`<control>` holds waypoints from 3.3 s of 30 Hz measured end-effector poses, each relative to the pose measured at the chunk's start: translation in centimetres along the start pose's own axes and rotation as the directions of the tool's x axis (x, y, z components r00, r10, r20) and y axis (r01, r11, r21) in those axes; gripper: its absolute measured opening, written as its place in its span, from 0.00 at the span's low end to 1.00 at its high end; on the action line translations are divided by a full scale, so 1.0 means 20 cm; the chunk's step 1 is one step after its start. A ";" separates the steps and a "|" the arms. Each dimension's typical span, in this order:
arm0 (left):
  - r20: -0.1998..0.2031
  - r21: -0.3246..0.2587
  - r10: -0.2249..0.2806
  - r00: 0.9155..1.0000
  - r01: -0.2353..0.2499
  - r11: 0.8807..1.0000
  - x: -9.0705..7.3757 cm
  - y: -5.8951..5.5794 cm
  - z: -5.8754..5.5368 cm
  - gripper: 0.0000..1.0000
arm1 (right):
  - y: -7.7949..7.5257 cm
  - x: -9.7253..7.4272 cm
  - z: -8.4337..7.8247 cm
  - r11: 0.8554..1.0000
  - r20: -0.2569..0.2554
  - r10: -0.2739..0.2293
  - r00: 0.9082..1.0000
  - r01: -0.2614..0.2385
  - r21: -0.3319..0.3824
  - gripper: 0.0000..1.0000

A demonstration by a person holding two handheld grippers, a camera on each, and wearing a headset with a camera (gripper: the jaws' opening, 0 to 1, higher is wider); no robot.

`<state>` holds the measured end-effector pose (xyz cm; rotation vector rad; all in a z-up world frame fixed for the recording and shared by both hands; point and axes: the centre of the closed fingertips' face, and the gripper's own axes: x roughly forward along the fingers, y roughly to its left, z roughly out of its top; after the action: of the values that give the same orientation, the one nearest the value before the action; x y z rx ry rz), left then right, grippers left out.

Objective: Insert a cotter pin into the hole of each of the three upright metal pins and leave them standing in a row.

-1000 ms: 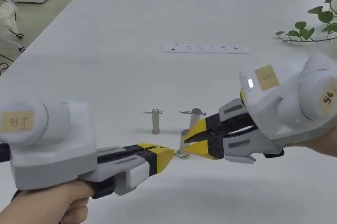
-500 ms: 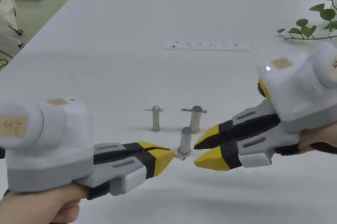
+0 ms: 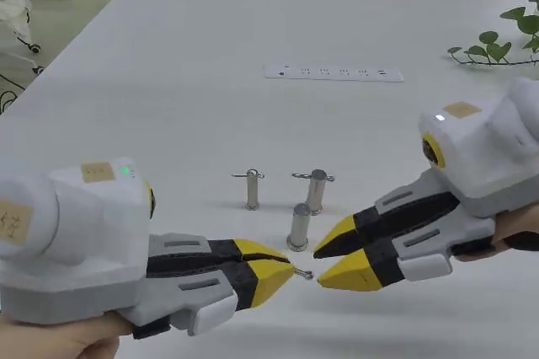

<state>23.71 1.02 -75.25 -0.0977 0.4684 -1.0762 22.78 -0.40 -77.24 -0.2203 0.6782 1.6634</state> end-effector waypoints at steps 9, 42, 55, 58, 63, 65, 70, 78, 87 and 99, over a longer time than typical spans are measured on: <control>0.005 0.049 -0.050 0.999 0.049 0.998 0.00 -0.07 0.01 0.00 | 0.06 0.02 -0.01 0.998 0.000 0.070 0.998 -0.070 0.000 0.16; 0.083 -0.001 -0.109 0.991 0.109 0.994 -0.01 -0.12 0.06 0.00 | 0.13 -0.02 0.04 0.984 0.108 0.155 0.982 -0.163 0.072 0.06; 0.071 -0.004 -0.104 0.992 0.104 0.995 0.00 -0.11 0.03 0.02 | 0.14 0.00 0.01 0.990 0.041 0.144 0.989 -0.144 0.001 0.02; 0.065 0.024 -0.075 0.995 0.073 0.997 0.00 -0.09 0.03 0.03 | 0.13 0.00 0.01 0.992 0.026 0.129 0.991 -0.129 -0.011 0.02; 0.059 0.038 -0.053 0.997 0.051 0.998 0.01 -0.07 0.03 0.04 | 0.10 -0.01 -0.02 0.994 -0.036 0.096 0.995 -0.098 -0.055 0.02; 0.060 0.038 -0.046 0.997 0.044 0.998 0.01 -0.06 0.03 0.07 | 0.09 -0.01 -0.02 0.994 -0.046 0.089 0.995 -0.091 -0.060 0.02; 0.061 0.044 -0.003 0.998 0.000 0.999 0.01 -0.02 0.03 0.14 | 0.00 -0.04 -0.06 0.996 -0.095 0.010 0.995 -0.018 -0.089 0.02; 0.059 0.060 0.067 0.996 -0.071 0.996 0.00 0.06 0.02 0.20 | -0.10 -0.10 -0.08 0.991 -0.138 -0.070 0.988 0.054 -0.119 0.02; 0.037 0.084 0.145 0.989 -0.147 0.986 0.02 0.15 0.00 0.22 | -0.20 -0.14 -0.12 0.982 -0.201 -0.136 0.970 0.105 -0.158 0.02; -0.021 0.136 0.205 0.979 -0.200 0.970 0.09 0.29 -0.04 0.21 | -0.32 -0.18 -0.17 0.974 -0.255 -0.181 0.950 0.137 -0.183 0.02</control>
<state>28.79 2.40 -78.25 0.0861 0.4269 -0.9066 28.81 -4.78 -80.07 -0.6138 0.7071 1.5471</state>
